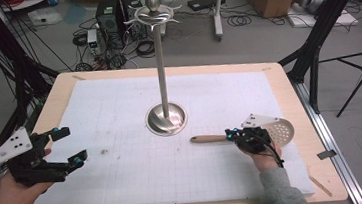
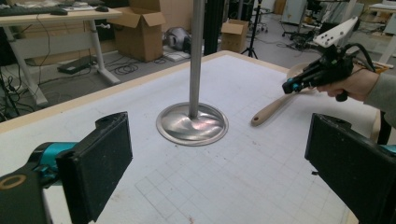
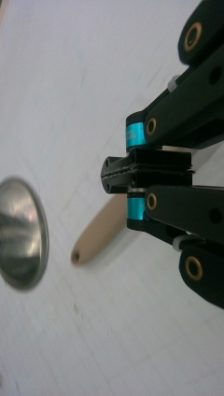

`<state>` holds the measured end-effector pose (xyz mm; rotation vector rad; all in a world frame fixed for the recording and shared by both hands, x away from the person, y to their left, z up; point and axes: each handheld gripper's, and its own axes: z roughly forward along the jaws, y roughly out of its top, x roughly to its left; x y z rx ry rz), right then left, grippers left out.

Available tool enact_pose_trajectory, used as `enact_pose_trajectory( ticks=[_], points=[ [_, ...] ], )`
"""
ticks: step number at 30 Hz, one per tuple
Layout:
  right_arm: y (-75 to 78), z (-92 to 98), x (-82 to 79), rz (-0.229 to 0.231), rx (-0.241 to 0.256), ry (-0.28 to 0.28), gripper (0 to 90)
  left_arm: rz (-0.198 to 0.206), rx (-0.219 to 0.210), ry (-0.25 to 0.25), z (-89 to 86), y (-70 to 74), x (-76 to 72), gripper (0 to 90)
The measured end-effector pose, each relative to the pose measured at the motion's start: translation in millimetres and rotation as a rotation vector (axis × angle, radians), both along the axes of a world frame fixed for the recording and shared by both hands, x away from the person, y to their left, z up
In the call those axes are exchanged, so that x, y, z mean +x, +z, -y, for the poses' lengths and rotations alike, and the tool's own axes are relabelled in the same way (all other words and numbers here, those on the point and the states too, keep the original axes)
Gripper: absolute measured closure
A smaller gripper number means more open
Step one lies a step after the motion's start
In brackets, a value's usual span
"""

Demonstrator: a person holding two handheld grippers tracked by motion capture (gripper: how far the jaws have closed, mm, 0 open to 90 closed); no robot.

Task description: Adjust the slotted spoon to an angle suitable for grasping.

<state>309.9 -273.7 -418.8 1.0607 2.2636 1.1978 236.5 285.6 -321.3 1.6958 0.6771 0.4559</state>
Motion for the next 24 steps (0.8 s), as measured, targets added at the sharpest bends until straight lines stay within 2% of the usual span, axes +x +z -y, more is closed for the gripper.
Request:
enact_pose_trajectory(
  ticks=[4,5,6,7,9,13,24],
  points=[
    [0.4,15.1,-2.4,0.000,-0.021,-0.042,90.0,-0.001,0.003,-0.003,2.0,-0.1,0.3,7.7],
    [0.2,25.2,-3.1,0.004,-0.008,-0.077,90.0,0.001,0.003,-0.004,3.6,0.2,0.1,7.7],
    [0.2,25.2,-3.1,0.004,-0.008,-0.077,90.0,0.001,0.003,-0.004,3.6,0.2,0.1,7.7],
    [-1.0,34.3,-3.1,0.001,0.015,-0.098,90.0,0.002,0.006,-0.008,4.9,0.1,0.3,7.7],
    [-3.2,40.9,-1.6,-0.006,0.023,-0.103,90.0,0.000,0.010,-0.011,5.5,-0.5,0.8,7.7],
    [-8.0,46.0,2.9,-0.039,0.011,-0.107,90.0,-0.009,0.013,-0.013,5.6,-2.4,1.9,7.7],
    [-17.0,44.8,14.2,-0.087,-0.049,-0.149,90.0,-0.013,0.012,-0.017,6.9,-3.4,1.9,7.7]
  ],
)
